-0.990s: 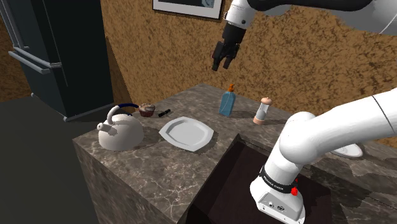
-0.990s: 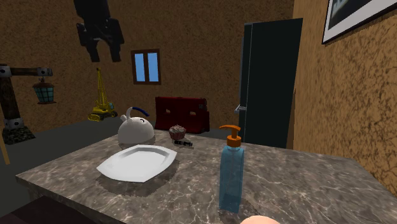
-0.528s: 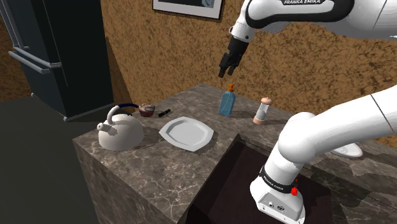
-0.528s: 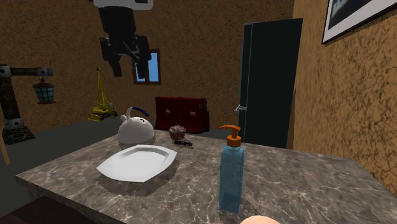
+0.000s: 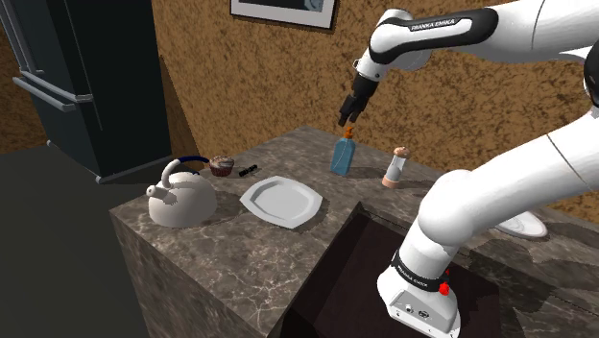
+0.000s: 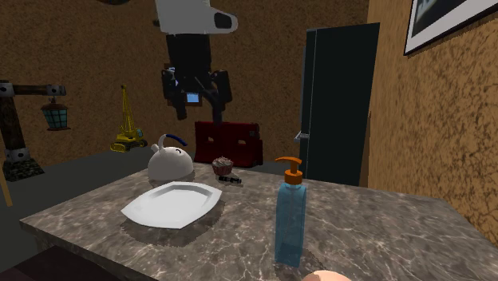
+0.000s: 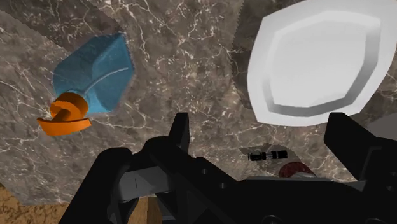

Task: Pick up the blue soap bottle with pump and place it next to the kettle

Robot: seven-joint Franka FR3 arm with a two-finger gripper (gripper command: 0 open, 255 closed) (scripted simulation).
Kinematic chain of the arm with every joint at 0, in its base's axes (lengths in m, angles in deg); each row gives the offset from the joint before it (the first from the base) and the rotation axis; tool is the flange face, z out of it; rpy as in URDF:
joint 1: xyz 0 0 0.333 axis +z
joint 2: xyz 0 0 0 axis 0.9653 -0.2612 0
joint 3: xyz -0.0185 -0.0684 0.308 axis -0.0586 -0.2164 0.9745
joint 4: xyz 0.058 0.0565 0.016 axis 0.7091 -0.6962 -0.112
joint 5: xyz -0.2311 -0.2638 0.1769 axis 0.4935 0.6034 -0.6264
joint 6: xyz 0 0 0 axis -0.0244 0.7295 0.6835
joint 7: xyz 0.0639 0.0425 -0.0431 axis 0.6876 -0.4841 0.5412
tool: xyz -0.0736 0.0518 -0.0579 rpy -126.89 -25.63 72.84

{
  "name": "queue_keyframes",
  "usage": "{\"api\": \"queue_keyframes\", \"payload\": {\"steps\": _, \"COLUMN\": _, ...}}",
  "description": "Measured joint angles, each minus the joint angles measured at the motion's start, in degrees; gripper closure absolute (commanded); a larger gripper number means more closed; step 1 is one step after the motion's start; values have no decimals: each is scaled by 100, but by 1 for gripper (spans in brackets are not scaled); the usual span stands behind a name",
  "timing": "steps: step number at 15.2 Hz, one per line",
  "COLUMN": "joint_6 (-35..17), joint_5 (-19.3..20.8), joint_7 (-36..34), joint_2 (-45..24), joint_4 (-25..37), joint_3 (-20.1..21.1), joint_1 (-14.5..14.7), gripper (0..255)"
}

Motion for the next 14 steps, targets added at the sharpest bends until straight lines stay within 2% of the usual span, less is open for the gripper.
{"api": "queue_keyframes", "payload": {"steps": 4, "joint_6": -368, "joint_5": -15, "joint_7": 618, "joint_2": -476, "joint_4": 125, "joint_3": -575, "joint_1": -20, "gripper": 0}}
{"api": "queue_keyframes", "payload": {"steps": 8, "joint_6": -707, "joint_5": -251, "joint_7": 1312, "joint_2": -1194, "joint_4": 478, "joint_3": -1192, "joint_1": 95, "gripper": 0}}
{"api": "queue_keyframes", "payload": {"steps": 10, "joint_6": -853, "joint_5": -434, "joint_7": 1721, "joint_2": -1545, "joint_4": 642, "joint_3": -1525, "joint_1": 149, "gripper": 0}}
{"api": "queue_keyframes", "payload": {"steps": 14, "joint_6": -1077, "joint_5": -1119, "joint_7": 2607, "joint_2": -2485, "joint_4": 1139, "joint_3": -2148, "joint_1": 355, "gripper": 0}}
